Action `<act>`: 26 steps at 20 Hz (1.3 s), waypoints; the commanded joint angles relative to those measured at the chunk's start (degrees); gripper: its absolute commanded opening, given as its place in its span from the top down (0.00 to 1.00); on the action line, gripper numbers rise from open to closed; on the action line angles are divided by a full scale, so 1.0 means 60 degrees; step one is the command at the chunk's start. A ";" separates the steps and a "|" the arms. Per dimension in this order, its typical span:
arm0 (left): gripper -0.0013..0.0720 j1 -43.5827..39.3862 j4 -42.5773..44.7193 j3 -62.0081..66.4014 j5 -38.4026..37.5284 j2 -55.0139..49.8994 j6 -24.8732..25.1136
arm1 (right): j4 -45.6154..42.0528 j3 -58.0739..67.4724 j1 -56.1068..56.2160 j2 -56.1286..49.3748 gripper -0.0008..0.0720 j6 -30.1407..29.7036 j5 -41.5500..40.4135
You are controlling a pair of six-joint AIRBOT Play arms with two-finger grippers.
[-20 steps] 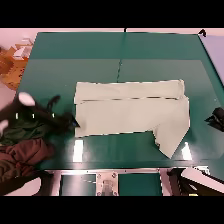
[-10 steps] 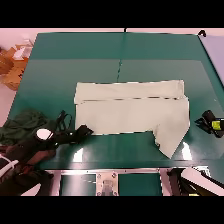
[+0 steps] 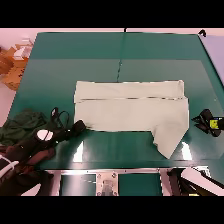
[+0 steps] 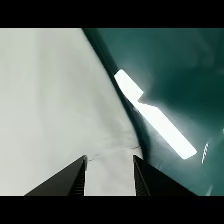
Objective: Fold the shirts.
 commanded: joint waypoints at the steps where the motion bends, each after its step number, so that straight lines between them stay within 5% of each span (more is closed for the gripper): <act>1: 0.95 0.1512 0.1330 0.0459 -0.1807 0.0029 0.0226 | -0.0182 -0.0004 -0.0590 0.0047 0.50 0.0080 0.0710; 9: 0.95 0.2255 0.2353 0.1468 -0.2499 0.0026 0.1246 | -0.0222 -0.1752 -0.0943 0.0306 0.43 0.0576 0.2528; 17: 0.95 0.2255 0.2342 0.1468 -0.2940 0.0029 0.1311 | 0.0255 -0.3920 0.1275 0.0306 0.44 0.0739 0.0240; 19: 0.95 0.2255 0.2350 0.1468 -0.3078 0.0029 0.1322 | 0.0259 -0.3861 0.1432 0.0310 0.59 0.0663 0.0015; 22: 0.95 0.2255 0.2648 0.1690 -0.3723 0.0040 0.1384 | 0.0233 -0.3362 0.1432 0.0382 0.96 0.0448 0.0288; 26: 0.95 0.2255 0.5941 0.3373 -0.6466 0.0040 -0.0415 | -0.0109 -0.2404 0.1432 0.1173 0.97 0.0659 0.1184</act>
